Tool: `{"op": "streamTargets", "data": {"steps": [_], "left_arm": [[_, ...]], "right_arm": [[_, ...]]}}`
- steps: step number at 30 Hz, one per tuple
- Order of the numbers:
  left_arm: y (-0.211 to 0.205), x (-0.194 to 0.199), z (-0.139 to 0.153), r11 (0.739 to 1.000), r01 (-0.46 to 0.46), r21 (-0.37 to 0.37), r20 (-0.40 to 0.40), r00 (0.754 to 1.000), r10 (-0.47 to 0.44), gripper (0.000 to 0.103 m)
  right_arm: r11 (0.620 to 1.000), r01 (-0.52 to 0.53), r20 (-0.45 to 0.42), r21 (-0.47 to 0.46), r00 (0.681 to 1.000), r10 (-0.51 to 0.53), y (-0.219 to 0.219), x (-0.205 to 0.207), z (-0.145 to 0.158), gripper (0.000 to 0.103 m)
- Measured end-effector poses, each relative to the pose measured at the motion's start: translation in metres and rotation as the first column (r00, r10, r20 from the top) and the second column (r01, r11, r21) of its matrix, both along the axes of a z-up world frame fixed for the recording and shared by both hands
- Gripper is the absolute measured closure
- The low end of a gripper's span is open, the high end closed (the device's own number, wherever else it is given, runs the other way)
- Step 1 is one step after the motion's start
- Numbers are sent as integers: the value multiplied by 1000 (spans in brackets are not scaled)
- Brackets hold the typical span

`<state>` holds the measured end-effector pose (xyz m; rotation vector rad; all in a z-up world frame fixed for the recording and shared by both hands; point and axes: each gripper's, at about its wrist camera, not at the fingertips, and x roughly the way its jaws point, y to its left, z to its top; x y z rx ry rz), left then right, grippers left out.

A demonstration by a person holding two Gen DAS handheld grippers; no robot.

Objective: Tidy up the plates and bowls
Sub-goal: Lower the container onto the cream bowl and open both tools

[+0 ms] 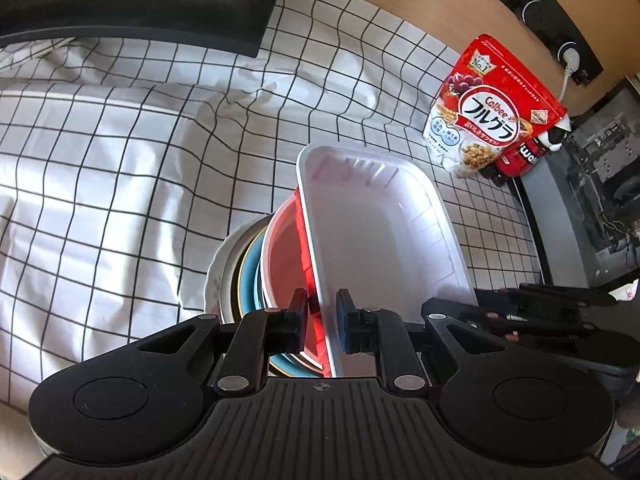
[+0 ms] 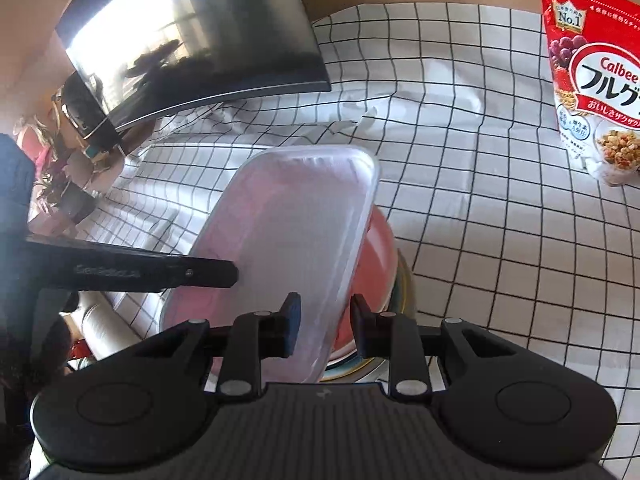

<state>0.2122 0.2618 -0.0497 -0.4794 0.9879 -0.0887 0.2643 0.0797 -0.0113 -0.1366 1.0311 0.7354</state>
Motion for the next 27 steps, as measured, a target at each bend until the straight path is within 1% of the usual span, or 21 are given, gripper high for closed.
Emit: {"op": "streamTargets", "data": {"steps": [5, 9, 13, 24, 27], "left_arm": [[3, 9, 4, 1000, -8, 7, 1, 1000, 8, 87], [-1, 20, 4, 1000, 7, 10, 26, 1000, -7, 87], [-1, 26, 3, 1000, 8, 19, 28, 1000, -8, 87], [-5, 18, -2, 999, 25, 46, 11, 1000, -25, 87], [-2, 16, -4, 999, 18, 38, 4, 1000, -18, 87]], "right_arm": [[999, 33, -13, 14, 999, -33, 2, 13, -4, 77], [999, 43, -13, 20, 999, -43, 5, 19, -5, 77], [999, 46, -2, 10, 999, -46, 7, 21, -5, 77], [999, 39, -22, 23, 999, -38, 5, 19, -9, 77], [999, 29, -24, 19, 999, -28, 5, 16, -10, 77]]}}
